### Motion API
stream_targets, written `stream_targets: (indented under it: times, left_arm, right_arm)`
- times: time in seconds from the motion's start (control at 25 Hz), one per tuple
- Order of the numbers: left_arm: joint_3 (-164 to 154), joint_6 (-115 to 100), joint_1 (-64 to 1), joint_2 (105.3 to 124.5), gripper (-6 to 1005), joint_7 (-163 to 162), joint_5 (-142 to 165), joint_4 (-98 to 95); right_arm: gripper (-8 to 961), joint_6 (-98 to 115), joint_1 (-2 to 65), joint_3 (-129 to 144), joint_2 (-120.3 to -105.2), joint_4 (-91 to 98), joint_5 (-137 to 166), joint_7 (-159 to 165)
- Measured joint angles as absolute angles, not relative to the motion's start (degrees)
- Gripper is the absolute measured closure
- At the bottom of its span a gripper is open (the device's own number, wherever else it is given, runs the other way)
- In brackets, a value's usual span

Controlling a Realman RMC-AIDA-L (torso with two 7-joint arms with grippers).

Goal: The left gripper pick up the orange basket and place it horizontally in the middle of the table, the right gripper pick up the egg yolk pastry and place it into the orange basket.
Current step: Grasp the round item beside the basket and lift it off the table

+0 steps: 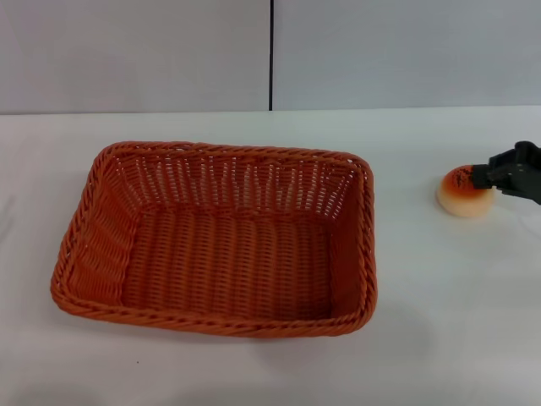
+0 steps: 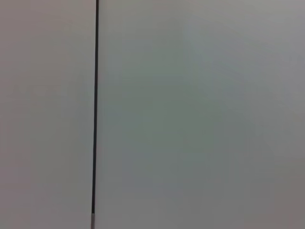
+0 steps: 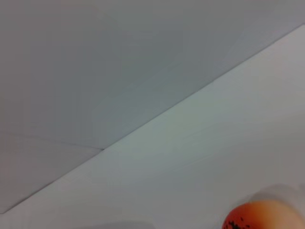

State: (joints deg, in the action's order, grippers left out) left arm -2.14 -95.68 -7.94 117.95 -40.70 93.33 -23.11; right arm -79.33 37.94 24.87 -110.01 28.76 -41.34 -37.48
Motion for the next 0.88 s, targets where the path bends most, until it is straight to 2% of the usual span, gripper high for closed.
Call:
stream_targets:
  times: [0.16, 0.6, 0.8, 0.88]
  left_arm:
    - [-2.0, -95.3, -7.6, 117.95, 305, -40.7, 93.4, -23.1]
    - [-1.9, -94.2, -7.3, 117.95, 307, -40.7, 93.2, -23.1]
    - [-1.9, -93.3, -7.5, 117.95, 308, -40.7, 93.2, -23.1]
    - [-1.9, -92.9, -7.7, 117.94, 308, -40.6, 93.2, -22.8]
  right_arm:
    - [936, -79.1, 37.5, 24.7, -110.18, 29.3, -41.4, -35.1]
    - [512, -82.7, 35.4, 23.4, -110.35, 29.4, -46.4, -31.1]
    - [438, -84.3, 33.9, 23.0, -110.38, 29.7, -46.7, -30.1]
    - [437, -85.5, 33.3, 22.4, -110.79, 29.7, -47.0, -30.0]
